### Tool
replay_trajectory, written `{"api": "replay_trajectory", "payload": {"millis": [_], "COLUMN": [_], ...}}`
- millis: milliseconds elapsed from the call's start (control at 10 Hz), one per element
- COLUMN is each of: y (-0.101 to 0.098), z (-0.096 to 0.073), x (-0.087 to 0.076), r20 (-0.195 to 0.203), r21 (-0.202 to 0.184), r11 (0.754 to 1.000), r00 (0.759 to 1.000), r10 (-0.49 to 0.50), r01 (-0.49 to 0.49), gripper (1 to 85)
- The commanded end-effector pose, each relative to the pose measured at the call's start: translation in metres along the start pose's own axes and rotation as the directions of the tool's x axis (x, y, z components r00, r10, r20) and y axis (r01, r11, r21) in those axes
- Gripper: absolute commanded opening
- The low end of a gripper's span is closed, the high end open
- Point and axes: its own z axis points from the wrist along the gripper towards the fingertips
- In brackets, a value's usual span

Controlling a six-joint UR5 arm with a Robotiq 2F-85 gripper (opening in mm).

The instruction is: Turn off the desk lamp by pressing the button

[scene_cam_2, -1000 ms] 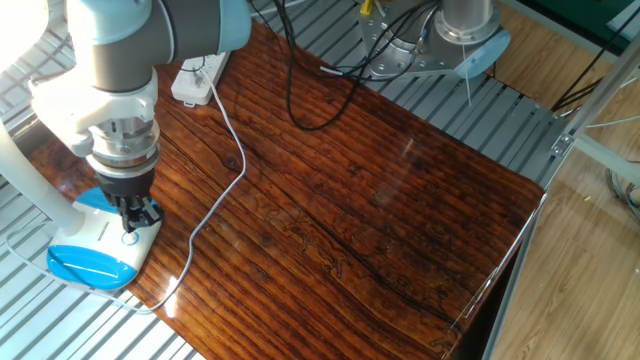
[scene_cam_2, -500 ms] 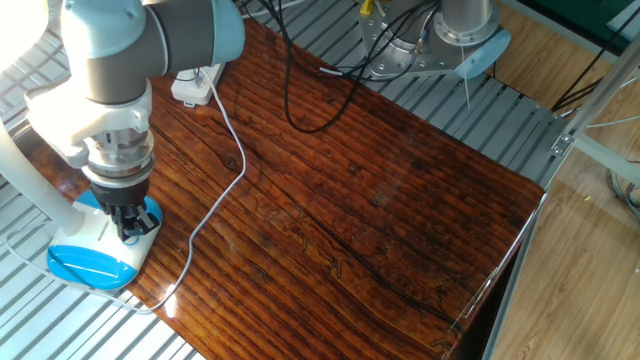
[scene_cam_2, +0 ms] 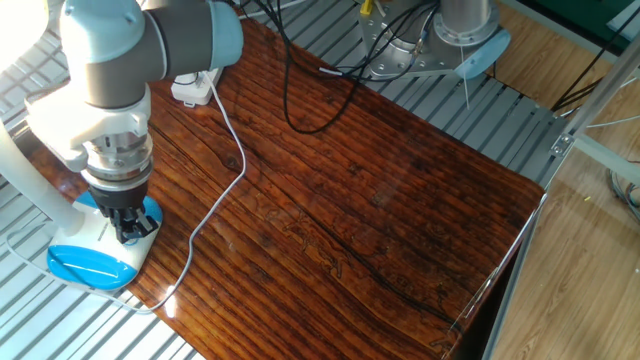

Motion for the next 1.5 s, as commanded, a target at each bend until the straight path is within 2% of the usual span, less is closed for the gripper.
{"api": "replay_trajectory", "payload": {"millis": [0, 800, 1000, 1100, 1300, 1400], "y": [-0.0033, -0.0034, -0.0032, -0.0018, -0.0002, 0.0015], "z": [0.003, 0.0071, 0.0084, 0.0088, 0.0081, 0.0022], "x": [-0.0003, -0.001, -0.0017, -0.0017, -0.0006, 0.003], "r20": [0.006, 0.016, 0.029, 0.031, 0.029, 0.017], "r21": [-0.002, 0.005, 0.024, 0.021, 0.019, 0.014], "r11": [1.0, 1.0, 0.999, 0.999, 0.999, 0.999], "r00": [1.0, 1.0, 0.999, 0.999, 0.999, 0.999], "r10": [0.005, 0.018, 0.021, 0.027, 0.035, 0.042], "r01": [-0.005, -0.018, -0.022, -0.028, -0.036, -0.042], "gripper": [1.3, 1.3, 1.3, 1.3, 1.3, 1.3]}}
